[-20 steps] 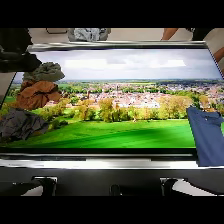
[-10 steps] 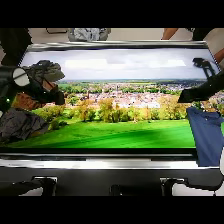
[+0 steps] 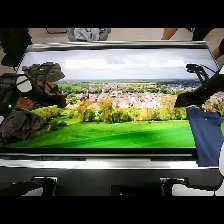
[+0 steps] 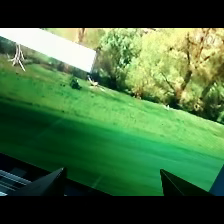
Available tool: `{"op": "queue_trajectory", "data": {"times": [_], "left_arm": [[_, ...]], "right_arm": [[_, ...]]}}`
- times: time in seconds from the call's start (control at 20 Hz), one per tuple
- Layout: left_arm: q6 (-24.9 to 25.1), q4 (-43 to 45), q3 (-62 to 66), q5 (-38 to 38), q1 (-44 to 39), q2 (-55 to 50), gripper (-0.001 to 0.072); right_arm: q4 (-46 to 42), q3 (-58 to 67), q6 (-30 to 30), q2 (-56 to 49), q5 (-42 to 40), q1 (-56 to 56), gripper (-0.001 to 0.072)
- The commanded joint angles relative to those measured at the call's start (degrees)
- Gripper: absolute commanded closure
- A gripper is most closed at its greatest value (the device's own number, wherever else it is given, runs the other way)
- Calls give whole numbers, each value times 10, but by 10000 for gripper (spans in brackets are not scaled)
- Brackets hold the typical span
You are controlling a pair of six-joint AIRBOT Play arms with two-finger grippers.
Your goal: Fold the shirts.
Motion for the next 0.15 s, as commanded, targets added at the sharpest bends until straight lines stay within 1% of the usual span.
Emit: {"op": "queue_trajectory", "data": {"times": [0.0, 0.1], "left_arm": [[0, 0, -2, 2, 0, 1, -13], [0, 0, -2, 2, 0, 1, -13]], "right_arm": [[0, -1, 0, 0, 1, 1, 39], [0, -1, 0, 0, 1, 1, 39]]}}
